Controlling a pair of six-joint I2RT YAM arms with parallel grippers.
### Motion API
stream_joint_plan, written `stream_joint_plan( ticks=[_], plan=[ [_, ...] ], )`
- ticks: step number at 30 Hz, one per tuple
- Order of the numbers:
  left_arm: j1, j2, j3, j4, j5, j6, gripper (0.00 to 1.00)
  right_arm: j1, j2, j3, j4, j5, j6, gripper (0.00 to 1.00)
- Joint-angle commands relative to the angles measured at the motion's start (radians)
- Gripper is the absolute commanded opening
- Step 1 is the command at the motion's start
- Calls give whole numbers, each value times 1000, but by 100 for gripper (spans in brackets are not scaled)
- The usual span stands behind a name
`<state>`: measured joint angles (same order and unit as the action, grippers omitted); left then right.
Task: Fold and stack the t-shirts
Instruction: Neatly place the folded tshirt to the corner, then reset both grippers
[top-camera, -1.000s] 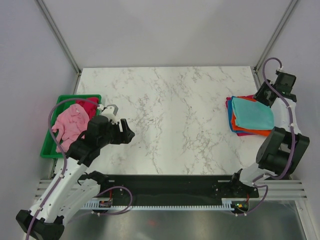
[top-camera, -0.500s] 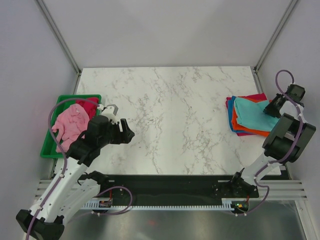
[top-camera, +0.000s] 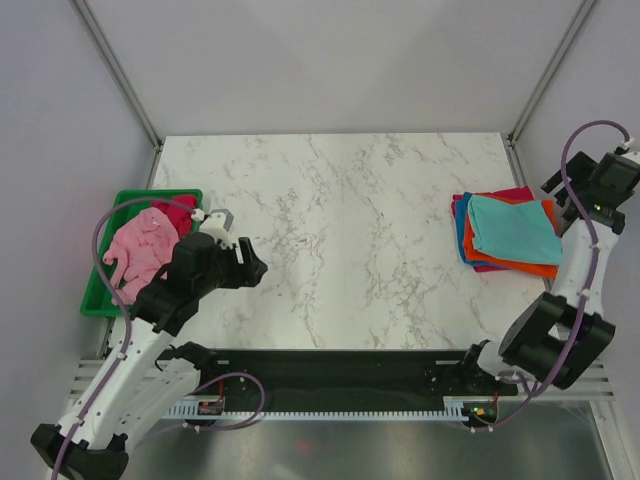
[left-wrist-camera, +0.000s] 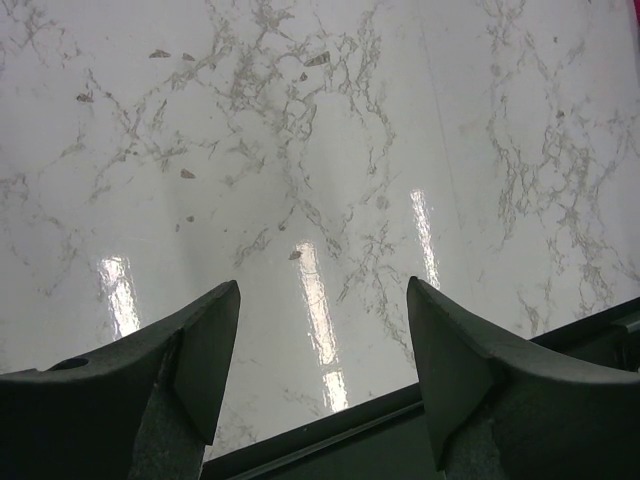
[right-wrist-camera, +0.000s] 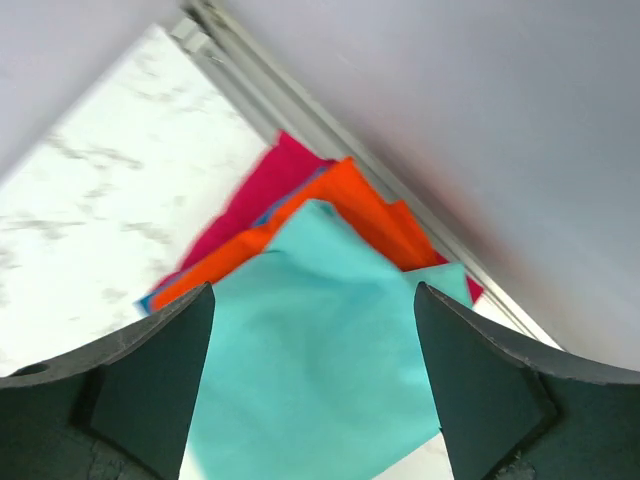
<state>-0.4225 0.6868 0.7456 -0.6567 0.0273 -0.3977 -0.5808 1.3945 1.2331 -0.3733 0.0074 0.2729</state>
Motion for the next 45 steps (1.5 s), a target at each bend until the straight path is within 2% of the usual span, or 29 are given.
stream_joint_plan(
  ticks=[1,7,11,16,20,24,27,28,32,34,36,39,42,45],
  plan=[
    [-2,-21,3,19,-20,17,75,15,-115,-76,10,-164,64,89],
    [-4,-43,3,16,-21,20,75,68,-180,-268,37,-285,69,81],
    [-2,-50,5,16,-21,22,75,108,-160,-403,97,-322,48,79],
    [-2,-52,5,16,-21,22,75,128,-101,-440,131,-372,38,77],
    [-2,-55,5,19,-17,22,75,159,-129,-414,71,-327,45,76],
    [-4,-59,6,19,-15,22,75,193,-239,-356,-45,-221,29,80],
    [-2,-61,6,19,-12,22,75,194,-301,-246,-137,-175,20,88],
    [-2,-63,6,19,-12,22,75,194,-313,-183,-157,-175,23,97],
    [-2,-63,8,19,-7,22,75,211,-386,-81,-182,-259,80,98],
    [-2,-63,8,17,-4,22,75,234,-408,-78,-142,-399,127,98],
    [-2,-64,9,19,-1,23,75,312,-443,-93,-64,-463,155,98],
    [-2,-69,11,20,6,25,75,467,-479,-115,-39,-429,163,98],
    [-2,-73,12,20,20,30,75,637,-445,-139,-48,-405,138,98],
    [-4,-84,15,22,7,30,75,849,-361,-164,-99,-266,101,98]
  ],
)
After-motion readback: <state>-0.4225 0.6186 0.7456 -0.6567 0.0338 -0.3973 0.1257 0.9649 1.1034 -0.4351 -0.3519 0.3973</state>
